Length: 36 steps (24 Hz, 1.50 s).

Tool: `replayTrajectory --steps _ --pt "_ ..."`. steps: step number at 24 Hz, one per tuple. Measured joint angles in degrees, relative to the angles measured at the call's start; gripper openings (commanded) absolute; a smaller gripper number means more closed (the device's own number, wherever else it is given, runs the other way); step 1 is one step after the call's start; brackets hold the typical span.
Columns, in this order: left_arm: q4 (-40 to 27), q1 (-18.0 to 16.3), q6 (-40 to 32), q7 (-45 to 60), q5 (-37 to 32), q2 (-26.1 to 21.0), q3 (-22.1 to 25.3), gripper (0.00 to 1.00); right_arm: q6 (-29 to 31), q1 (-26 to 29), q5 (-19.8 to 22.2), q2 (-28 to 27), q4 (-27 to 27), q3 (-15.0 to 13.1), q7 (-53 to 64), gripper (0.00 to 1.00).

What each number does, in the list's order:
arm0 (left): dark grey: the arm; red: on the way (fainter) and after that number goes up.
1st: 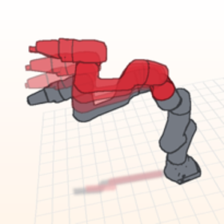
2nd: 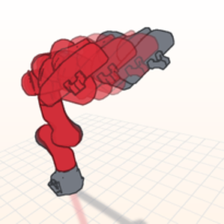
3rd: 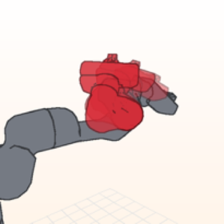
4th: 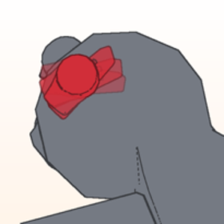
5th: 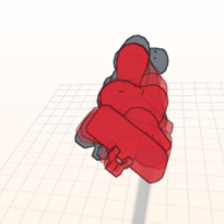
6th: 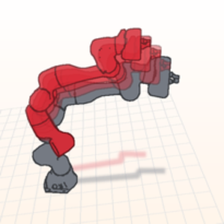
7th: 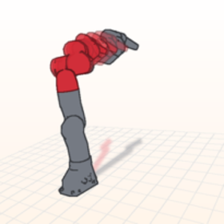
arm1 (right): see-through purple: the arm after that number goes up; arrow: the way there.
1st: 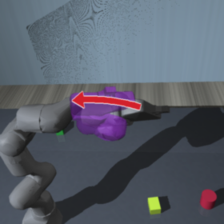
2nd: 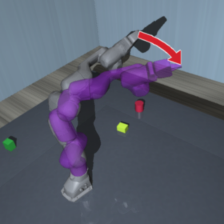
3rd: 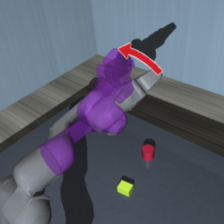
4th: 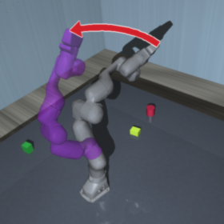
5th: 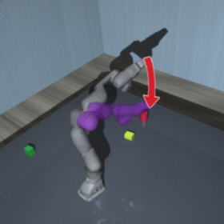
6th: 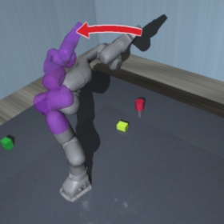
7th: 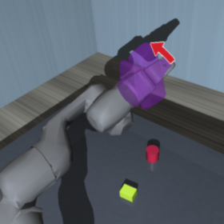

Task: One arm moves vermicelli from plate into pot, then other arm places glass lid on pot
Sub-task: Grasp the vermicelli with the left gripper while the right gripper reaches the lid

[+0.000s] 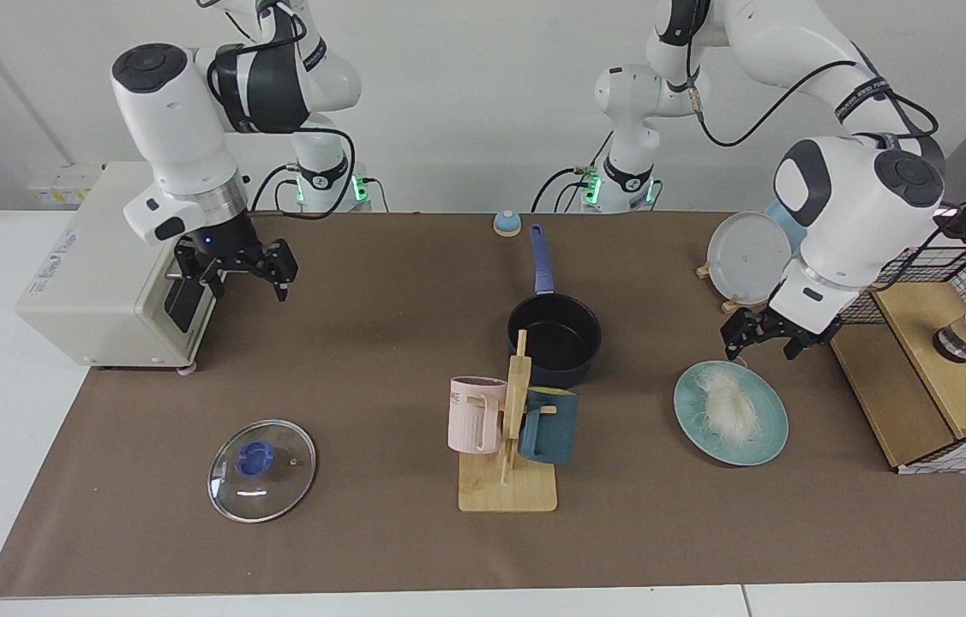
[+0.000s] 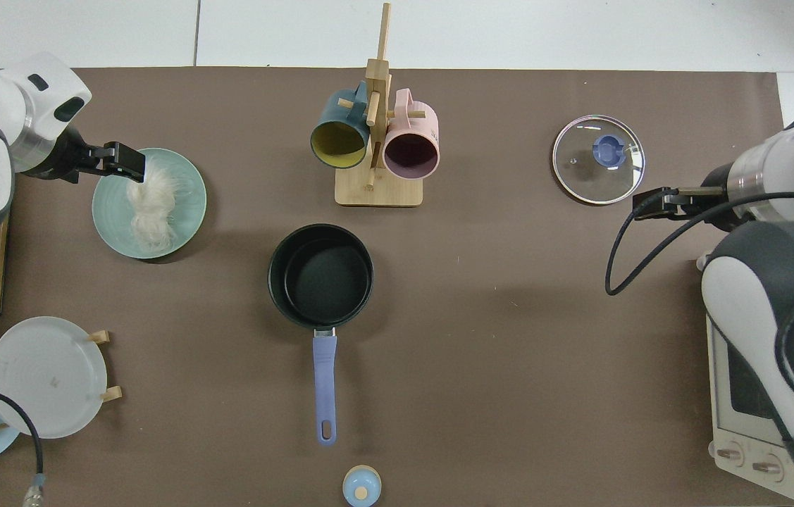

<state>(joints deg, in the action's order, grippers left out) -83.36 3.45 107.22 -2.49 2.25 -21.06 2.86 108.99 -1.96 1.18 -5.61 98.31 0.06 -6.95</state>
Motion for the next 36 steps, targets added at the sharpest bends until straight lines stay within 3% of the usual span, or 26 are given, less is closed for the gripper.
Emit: replayTrajectory --steps 7,13,21,22,23,24,25,26,36 --pt "-1.1 -0.1 4.7 0.0 0.0 -4.6 0.0 1.0 0.9 0.7 0.1 -13.9 -13.5 0.0 2.1 0.99" --pt "-5.8 -0.2 11.1 0.0 0.0 -6.4 0.1 1.0 1.2 0.6 0.1 -25.1 -25.0 0.3 2.6 0.98" --pt "-13.0 -0.2 17.9 0.0 0.0 -6.6 0.1 1.0 7.3 0.7 0.2 -37.7 -33.7 0.2 2.7 0.98" --pt "-13.3 -0.2 18.1 0.0 0.0 -6.6 0.1 0.94 7.8 0.9 0.2 -38.4 -34.1 0.2 2.8 0.99" --pt "-13.6 -0.2 18.3 0.0 0.0 -6.6 0.1 0.8 8.0 1.0 0.2 -38.9 -34.2 0.1 3.0 0.99" --pt "-13.8 -0.2 18.4 0.0 0.0 -6.6 0.1 0.58 8.0 1.1 0.2 -39.1 -34.2 0.1 3.2 0.99" --pt "-13.9 -0.2 18.5 0.0 0.0 -6.6 0.1 0.2 8.0 1.3 0.2 -39.2 -34.2 0.1 3.4 0.99" --pt "-14.0 -0.2 18.8 0.0 0.0 -6.6 0.1 0.0 8.0 1.4 0.2 -39.3 -34.1 0.1 3.6 0.99" --pt "-13.5 -0.2 18.7 0.0 0.0 -6.2 0.1 0.0 11.1 2.3 0.1 -39.5 -29.9 0.1 4.0 0.99"
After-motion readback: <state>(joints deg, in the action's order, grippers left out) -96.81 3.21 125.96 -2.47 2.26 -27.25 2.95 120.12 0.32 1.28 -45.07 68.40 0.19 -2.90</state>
